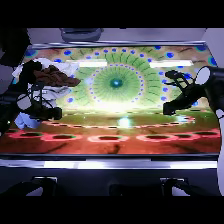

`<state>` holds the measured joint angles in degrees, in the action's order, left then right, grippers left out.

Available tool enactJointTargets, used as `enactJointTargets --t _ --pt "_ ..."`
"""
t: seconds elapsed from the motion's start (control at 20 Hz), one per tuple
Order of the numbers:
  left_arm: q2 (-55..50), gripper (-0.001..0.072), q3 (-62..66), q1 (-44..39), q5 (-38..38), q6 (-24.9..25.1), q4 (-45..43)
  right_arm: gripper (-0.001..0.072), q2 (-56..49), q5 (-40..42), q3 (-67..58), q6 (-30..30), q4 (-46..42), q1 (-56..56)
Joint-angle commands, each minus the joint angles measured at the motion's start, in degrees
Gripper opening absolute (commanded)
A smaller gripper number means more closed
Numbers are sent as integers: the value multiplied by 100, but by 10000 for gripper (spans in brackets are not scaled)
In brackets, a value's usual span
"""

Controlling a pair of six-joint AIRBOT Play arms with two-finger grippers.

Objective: Fold the shirts.

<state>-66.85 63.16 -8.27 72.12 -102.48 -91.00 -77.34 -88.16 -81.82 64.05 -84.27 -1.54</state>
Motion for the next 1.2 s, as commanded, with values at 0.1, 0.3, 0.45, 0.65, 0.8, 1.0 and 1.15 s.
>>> enactJointTargets --t 0.1,0.3,0.45,0.65,0.8,1.0,1.15 --pt "-48 544 -2 -2 -732 -66 70 609 -4 542 0 46 2 7" --pt "-105 550 0 -2 -1432 -199 236 610 -4 1574 0 22 -2 7" --pt "-199 720 535 365 -1976 122 -4 610 -4 2249 0 26 -17 7" --pt "-953 720 1453 2514 -1241 -981 393 610 -9 2181 0 26 190 7" --pt "-1493 720 1469 3842 -743 -981 1438 610 -9 2055 7 22 450 7" --pt "-2105 720 1469 4162 -614 -533 1456 610 -9 2050 7 20 586 7" --pt "-2479 720 1469 4013 -763 -55 1622 610 -9 2031 7 24 590 7"
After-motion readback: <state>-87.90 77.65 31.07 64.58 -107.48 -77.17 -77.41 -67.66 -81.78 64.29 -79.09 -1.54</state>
